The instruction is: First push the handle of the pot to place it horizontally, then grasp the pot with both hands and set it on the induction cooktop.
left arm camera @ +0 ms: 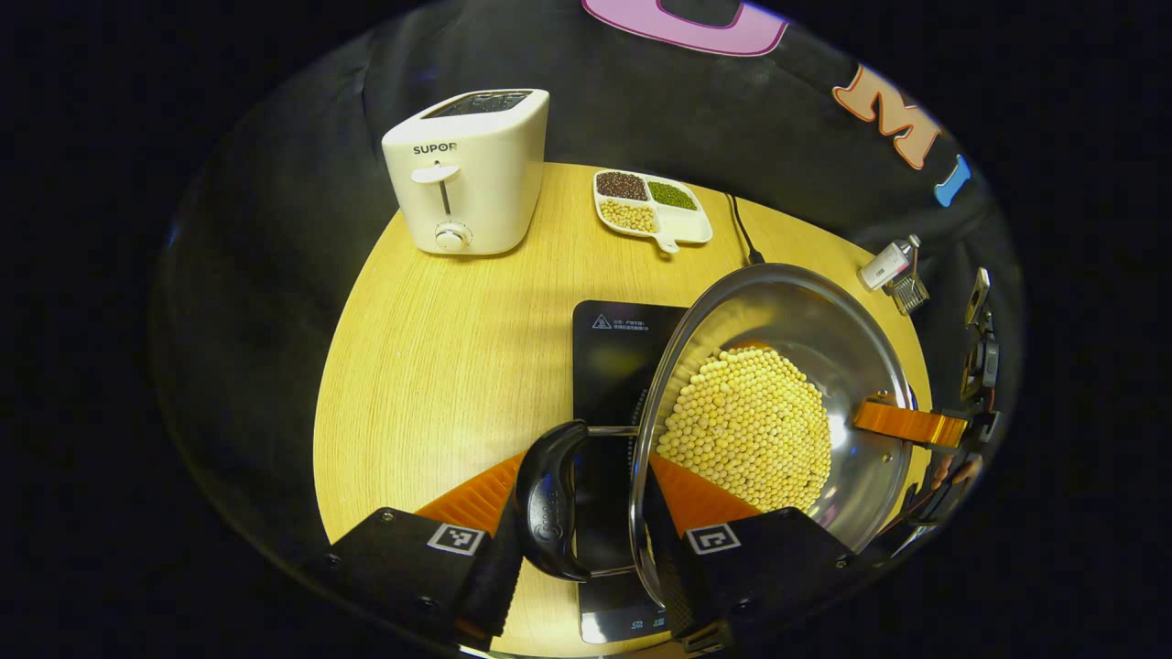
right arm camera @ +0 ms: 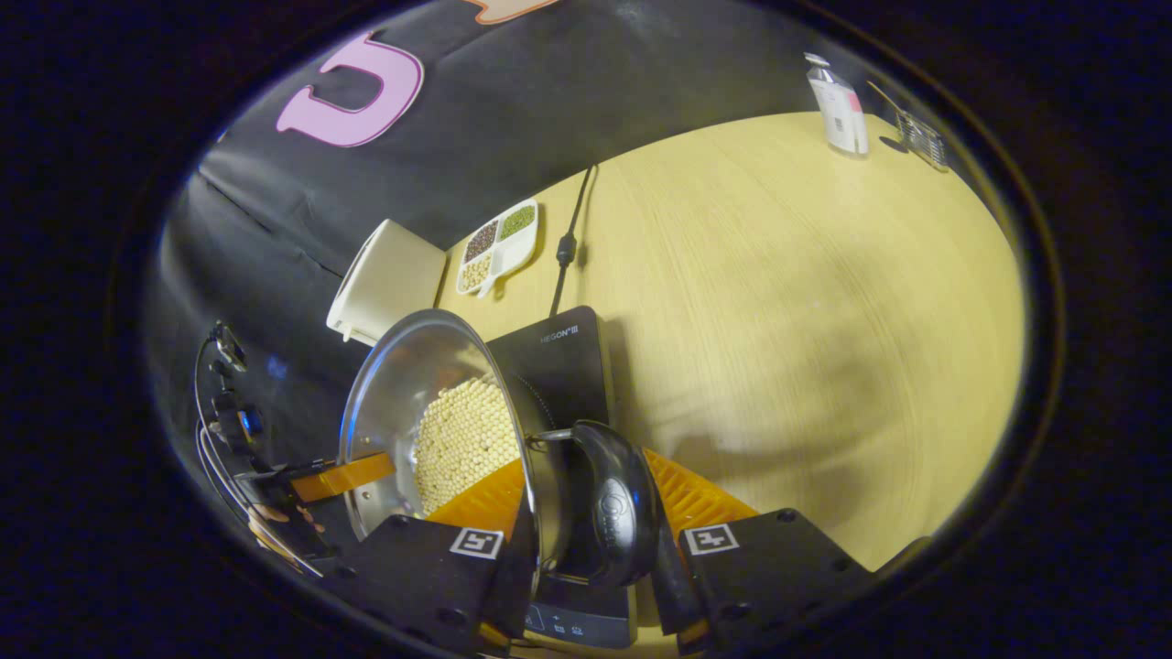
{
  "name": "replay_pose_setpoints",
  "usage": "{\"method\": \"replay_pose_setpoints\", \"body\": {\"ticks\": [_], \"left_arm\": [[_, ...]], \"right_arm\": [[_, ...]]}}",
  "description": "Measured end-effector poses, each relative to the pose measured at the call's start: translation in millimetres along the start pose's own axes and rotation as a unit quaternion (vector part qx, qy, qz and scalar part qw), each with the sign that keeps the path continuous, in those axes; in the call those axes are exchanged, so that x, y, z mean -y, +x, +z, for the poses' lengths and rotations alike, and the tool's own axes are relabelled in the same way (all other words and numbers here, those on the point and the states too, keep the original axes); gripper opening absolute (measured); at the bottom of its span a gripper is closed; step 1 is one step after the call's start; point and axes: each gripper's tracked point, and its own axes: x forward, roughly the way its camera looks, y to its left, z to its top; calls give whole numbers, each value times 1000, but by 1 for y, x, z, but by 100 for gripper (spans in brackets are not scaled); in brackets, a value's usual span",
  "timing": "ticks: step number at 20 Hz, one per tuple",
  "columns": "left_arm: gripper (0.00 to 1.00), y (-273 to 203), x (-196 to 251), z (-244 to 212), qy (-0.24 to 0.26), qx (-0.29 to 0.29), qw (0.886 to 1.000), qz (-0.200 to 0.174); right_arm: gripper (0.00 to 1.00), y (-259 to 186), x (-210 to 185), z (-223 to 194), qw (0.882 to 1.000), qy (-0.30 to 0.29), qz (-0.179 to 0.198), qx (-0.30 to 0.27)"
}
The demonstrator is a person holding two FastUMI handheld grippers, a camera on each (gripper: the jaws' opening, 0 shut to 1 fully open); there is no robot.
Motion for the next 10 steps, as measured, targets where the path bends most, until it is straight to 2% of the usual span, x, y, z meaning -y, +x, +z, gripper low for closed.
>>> {"method": "replay_pose_setpoints", "body": {"ticks": [1, 2, 3, 4, 5, 6, 7, 8, 9, 10], "left_arm": [[66, -1, 0, 0, -1, 3, 1000, 0], [68, -1, 0, 2, -6, 12, 1000, -1], [69, -2, 0, 6, -13, 25, 1000, -2], [67, -4, 0, 10, -17, 42, 999, -2], [69, -6, -6, 17, -17, 62, 998, 10], [82, -9, -10, 24, -18, 81, 996, 22], [86, -16, -12, 31, -23, 106, 994, 33], [100, -17, -11, 39, -24, 126, 991, 33], [100, -25, -9, 44, -21, 143, 989, 40], [98, -31, -11, 48, -16, 156, 986, 50]], "right_arm": [[57, 2, -2, 0, 1000, 3, 4, -2], [47, -1, -1, 1, 1000, 3, 5, -1], [57, -3, 0, 5, 1000, -1, 4, 5], [50, -8, 3, 8, 1000, -5, 5, 14], [56, -13, 2, 15, 1000, -6, 10, 26], [71, -15, 6, 26, 999, -3, 9, 46], [85, -22, 8, 31, 998, -2, 12, 67], [99, -30, 11, 40, 996, -5, 9, 88], [92, -39, 15, 49, 994, -11, 7, 109], [92, -51, 18, 55, 991, -17, 3, 132]]}}
